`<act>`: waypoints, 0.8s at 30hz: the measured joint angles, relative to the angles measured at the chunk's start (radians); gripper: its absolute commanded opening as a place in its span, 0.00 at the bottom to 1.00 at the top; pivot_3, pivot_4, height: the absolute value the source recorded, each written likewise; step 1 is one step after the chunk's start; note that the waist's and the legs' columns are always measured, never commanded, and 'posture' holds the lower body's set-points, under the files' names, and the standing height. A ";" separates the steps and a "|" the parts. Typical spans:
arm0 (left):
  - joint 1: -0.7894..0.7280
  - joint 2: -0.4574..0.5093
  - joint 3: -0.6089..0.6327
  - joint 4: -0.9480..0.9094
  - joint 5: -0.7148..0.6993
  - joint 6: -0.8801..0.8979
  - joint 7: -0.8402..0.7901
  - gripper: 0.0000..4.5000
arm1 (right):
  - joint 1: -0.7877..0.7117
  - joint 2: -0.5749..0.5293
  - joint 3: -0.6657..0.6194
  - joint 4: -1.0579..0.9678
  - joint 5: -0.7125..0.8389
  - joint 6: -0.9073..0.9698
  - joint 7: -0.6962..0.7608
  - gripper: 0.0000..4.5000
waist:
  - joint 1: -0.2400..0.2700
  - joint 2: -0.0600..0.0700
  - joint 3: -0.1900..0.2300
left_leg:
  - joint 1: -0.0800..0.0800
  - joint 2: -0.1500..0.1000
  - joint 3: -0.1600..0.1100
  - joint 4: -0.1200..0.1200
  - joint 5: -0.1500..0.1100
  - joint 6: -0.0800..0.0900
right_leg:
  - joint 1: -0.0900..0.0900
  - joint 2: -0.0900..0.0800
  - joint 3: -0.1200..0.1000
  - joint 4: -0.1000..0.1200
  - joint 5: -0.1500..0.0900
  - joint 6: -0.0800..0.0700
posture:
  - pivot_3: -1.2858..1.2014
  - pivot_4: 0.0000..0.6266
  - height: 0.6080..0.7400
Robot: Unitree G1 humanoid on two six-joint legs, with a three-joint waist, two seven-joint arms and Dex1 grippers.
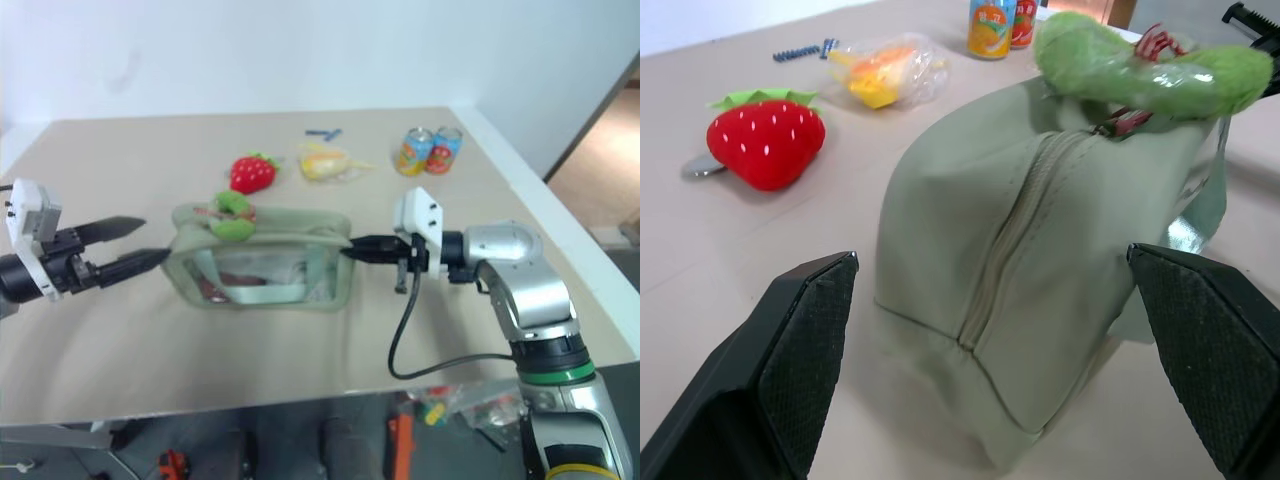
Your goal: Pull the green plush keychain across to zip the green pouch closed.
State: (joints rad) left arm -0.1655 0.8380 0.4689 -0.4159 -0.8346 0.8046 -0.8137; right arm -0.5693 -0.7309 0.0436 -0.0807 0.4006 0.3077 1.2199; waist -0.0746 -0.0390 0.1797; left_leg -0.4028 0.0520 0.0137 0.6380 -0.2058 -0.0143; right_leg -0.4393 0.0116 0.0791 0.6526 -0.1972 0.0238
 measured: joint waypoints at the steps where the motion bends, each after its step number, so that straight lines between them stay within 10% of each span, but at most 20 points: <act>1: 0.003 -0.007 -0.003 -0.005 -0.001 -0.001 0.006 1.00 | -0.003 0.002 0.002 0.002 -0.002 0.000 0.001 0.00 | 0.000 0.000 0.000 | 0.000 0.000 0.000 0.000 0.000 0.000 | 0.000 0.000 0.000 0.000 0.000 0.000 | 0.52 0.24 1.00; 24: 0.025 0.078 0.032 -0.008 -0.166 0.070 -0.008 1.00 | -0.024 0.006 0.019 0.018 -0.014 -0.015 0.003 0.00 | -0.004 0.000 0.000 | 0.000 0.001 0.000 -0.001 0.000 0.000 | -0.001 0.001 0.000 0.000 0.000 0.000 | 0.52 0.24 1.00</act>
State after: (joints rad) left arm -0.1408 0.9159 0.5007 -0.4237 -1.0003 0.8748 -0.8219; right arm -0.5931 -0.7246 0.0629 -0.0627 0.3865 0.2927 1.2229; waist -0.0787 -0.0390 0.1797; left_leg -0.4027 0.0525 0.0140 0.6367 -0.2059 -0.0143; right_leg -0.4405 0.0125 0.0793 0.6526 -0.1975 0.0233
